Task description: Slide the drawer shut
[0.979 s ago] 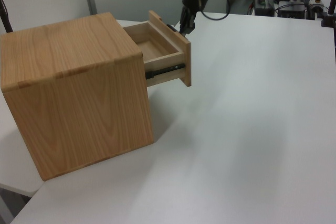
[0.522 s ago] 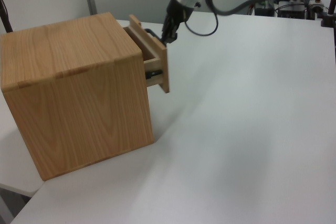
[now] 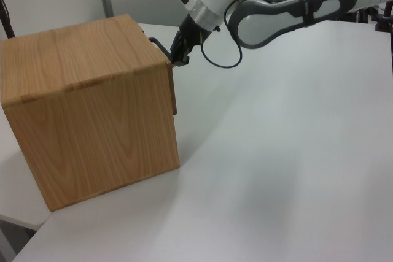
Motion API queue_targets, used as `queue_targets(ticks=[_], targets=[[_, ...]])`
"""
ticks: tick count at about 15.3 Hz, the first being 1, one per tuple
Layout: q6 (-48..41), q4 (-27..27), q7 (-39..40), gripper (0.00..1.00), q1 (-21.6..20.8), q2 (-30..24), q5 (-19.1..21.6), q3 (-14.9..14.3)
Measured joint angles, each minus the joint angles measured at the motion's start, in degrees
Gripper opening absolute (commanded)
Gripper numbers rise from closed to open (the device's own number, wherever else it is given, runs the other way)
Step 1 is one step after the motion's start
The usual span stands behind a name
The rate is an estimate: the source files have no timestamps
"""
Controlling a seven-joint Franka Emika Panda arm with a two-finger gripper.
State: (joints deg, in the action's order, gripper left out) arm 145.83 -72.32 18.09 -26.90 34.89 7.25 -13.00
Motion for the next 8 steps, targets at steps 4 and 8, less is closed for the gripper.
queue_targets(ticks=[4,8], targets=[[2.7,0.0,0.0,0.03,-0.4,0.6,0.9,0.0],[2.7,0.0,-1.3,0.13,-0.3,0.5,0.9,0.1]])
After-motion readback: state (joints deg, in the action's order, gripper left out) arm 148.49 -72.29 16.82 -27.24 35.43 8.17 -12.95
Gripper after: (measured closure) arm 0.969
